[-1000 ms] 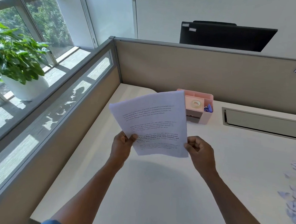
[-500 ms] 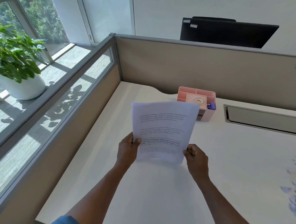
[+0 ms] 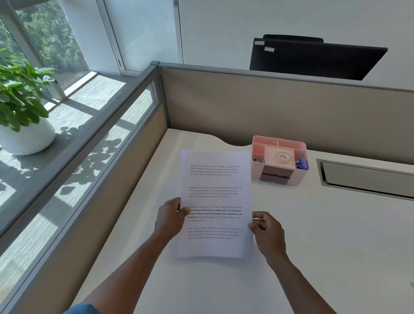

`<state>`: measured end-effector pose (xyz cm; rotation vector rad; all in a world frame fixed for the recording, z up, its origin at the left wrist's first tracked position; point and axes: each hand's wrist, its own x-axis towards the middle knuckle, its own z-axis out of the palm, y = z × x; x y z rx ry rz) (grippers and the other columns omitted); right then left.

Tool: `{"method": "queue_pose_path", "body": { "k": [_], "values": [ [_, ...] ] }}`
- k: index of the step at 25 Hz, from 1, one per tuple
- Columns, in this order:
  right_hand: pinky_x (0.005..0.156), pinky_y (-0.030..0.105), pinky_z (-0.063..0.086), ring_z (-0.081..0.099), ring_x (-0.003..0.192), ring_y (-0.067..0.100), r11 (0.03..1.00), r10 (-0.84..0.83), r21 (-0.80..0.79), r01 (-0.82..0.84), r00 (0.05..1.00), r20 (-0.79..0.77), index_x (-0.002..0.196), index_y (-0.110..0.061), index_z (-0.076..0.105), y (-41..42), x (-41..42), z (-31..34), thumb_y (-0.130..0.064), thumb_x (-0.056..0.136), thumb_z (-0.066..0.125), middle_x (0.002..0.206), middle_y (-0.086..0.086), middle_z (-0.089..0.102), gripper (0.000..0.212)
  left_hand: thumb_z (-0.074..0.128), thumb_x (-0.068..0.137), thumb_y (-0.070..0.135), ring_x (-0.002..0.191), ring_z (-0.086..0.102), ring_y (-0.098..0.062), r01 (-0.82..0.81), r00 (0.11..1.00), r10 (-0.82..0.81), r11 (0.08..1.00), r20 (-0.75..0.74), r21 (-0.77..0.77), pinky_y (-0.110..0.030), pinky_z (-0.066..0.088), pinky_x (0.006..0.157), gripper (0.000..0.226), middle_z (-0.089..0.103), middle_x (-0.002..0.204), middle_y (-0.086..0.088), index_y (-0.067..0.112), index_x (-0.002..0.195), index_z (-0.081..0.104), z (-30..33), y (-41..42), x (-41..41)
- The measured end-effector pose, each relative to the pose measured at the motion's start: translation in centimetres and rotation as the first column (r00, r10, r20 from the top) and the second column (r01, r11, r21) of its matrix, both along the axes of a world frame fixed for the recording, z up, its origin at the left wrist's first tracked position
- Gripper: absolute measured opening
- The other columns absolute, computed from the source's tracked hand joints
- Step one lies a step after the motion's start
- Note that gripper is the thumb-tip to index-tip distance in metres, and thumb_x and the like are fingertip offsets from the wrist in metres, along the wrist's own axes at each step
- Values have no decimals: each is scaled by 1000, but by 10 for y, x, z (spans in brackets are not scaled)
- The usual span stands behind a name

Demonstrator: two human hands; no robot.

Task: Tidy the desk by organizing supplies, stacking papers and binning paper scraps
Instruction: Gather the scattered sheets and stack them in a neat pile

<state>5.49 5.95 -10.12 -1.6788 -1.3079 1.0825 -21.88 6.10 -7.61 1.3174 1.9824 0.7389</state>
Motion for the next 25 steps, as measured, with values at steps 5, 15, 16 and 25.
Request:
{"method": "queue_pose_path", "body": {
  "k": [5,15,16,25],
  "values": [
    [72,27,49,68,83,13,997,-45,-71,45,999,5,92,-27,67,25,-23,-11,-10,88,64,83,-11,74,18,62,98,16,77,66,-9,10,1000,-10,999,-9,-35,-28,55,62,4,68,87,11,15,94,63,-15,34,-16],
    [65,19,42,64,85,14,972,-162,-157,175,982,93,95,-18,69,91,-52,-38,-7,88,59,88,-7,72,17,62,96,13,78,60,2,9,999,-5,996,41,-92,-13,40,56,15,64,88,18,27,103,61,-51,113,-30],
    [63,19,41,64,84,14,968,-177,-161,193,978,108,95,-17,69,99,-53,-40,-6,88,59,89,-6,72,17,63,95,12,79,60,2,4,999,0,996,46,-90,-13,40,58,18,65,89,17,27,105,62,-53,121,-32],
    [75,23,39,57,86,17,952,-253,-120,283,943,218,99,-10,70,165,-73,-47,-5,91,58,98,2,72,15,64,92,9,76,59,-7,-14,999,11,995,-33,-94,-14,37,58,13,63,82,15,21,96,64,-65,167,-40]
  ]
}}
